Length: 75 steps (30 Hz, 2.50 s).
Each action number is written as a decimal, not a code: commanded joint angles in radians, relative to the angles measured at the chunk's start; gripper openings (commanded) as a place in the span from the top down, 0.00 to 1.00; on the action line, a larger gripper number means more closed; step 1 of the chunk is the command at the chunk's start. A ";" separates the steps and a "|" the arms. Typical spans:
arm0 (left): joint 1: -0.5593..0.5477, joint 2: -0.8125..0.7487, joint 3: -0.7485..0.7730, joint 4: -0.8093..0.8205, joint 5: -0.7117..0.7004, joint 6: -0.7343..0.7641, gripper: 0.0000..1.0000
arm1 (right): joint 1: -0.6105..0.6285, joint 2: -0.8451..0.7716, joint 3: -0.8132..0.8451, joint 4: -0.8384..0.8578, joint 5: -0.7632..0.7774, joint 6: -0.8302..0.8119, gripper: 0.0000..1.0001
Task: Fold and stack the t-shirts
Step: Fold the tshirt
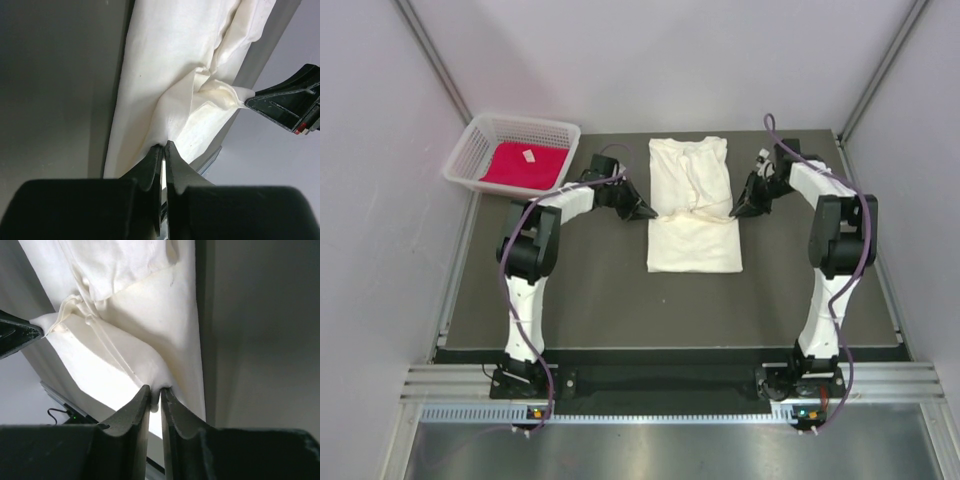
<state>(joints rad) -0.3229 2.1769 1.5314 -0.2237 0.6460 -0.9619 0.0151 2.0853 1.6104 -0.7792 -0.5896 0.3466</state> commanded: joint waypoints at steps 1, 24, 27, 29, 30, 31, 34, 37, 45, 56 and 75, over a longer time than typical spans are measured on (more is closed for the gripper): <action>0.011 0.024 0.091 -0.051 -0.022 0.067 0.94 | -0.007 0.045 0.081 0.011 -0.016 -0.020 0.84; -0.056 -0.256 -0.117 -0.096 0.006 0.209 0.82 | 0.124 -0.297 -0.255 0.151 -0.045 0.058 0.66; -0.140 -0.240 -0.145 -0.042 0.021 0.187 0.83 | 0.172 -0.330 -0.395 0.245 -0.114 0.112 0.70; -0.174 -0.220 -0.180 0.000 0.044 0.151 0.84 | 0.203 -0.305 -0.437 0.251 -0.148 0.108 0.77; -0.179 -0.200 -0.192 0.015 0.053 0.117 0.88 | 0.210 -0.297 -0.443 0.244 -0.150 0.103 0.80; -0.183 -0.194 -0.203 0.035 0.061 0.111 0.90 | 0.224 -0.289 -0.449 0.242 -0.151 0.097 0.85; -0.185 -0.175 -0.224 -0.012 0.028 0.153 0.91 | 0.224 -0.274 -0.468 0.238 -0.141 0.081 0.89; -0.174 -0.155 -0.244 -0.043 0.014 0.209 0.92 | 0.204 -0.254 -0.484 0.230 -0.093 0.046 0.89; -0.162 -0.137 -0.304 -0.103 -0.026 0.319 0.92 | 0.122 -0.245 -0.547 0.209 -0.018 -0.037 0.89; -0.146 -0.268 -0.284 -0.287 -0.094 0.468 0.91 | -0.101 -0.402 -0.590 0.078 0.172 -0.132 0.86; -0.047 0.049 -0.048 0.432 0.086 -0.017 0.87 | 0.039 0.008 -0.204 0.555 -0.306 0.287 0.82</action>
<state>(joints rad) -0.3897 2.1857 1.4292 0.0376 0.7136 -0.8955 0.0460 2.0418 1.3521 -0.3332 -0.8143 0.5522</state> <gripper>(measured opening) 0.135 0.175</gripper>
